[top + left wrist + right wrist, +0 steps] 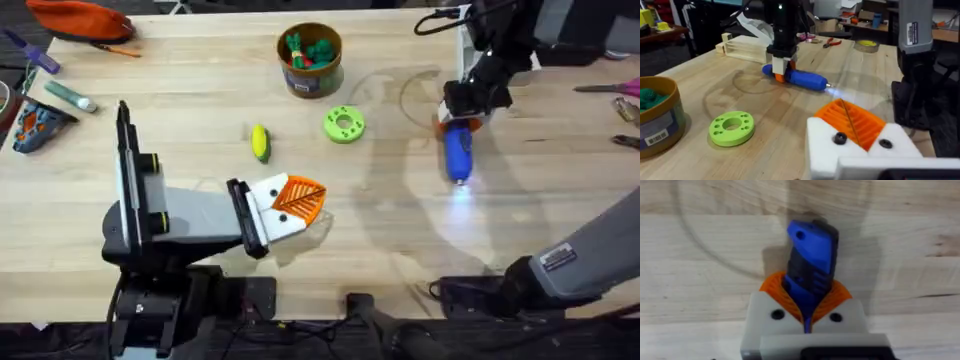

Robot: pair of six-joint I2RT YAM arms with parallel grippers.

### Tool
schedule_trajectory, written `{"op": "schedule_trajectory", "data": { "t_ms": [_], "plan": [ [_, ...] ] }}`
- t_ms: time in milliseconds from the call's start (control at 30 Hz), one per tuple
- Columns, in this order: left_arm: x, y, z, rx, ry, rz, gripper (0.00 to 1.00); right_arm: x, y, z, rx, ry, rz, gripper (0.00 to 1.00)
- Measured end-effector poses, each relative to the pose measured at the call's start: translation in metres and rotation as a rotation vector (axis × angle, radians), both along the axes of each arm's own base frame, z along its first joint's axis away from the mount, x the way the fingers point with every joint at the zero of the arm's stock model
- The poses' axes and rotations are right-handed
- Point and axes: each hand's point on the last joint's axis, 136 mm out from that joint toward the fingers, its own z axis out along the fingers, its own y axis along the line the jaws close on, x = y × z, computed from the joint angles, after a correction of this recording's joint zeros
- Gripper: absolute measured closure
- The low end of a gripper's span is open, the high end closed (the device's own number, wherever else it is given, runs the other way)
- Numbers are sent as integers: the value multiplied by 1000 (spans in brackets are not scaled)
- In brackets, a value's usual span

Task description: Pick up the gripper from the table and insert it into the empty holder that is missing its gripper. Then pick up a screw, insert it into the mounting hole, and use the screwdriver to tighten it. Finally, clean up the table by picking up the vegetable and placing it into the bucket.

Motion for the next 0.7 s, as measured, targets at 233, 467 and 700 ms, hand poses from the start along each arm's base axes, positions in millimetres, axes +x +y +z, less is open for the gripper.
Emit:
{"op": "schedule_trajectory", "data": {
  "t_ms": [233, 467, 700],
  "plan": [
    [0, 0, 0, 0, 0, 0, 988, 0, 0, -1, 1, 3, 1, 979],
    [0, 0, 0, 0, 0, 0, 988, 0, 0, -1, 1, 3, 1, 979],
    [0, 0, 0, 0, 0, 0, 988, -3, 1, 12, 7, -14, 1, 979]
  ]
}}
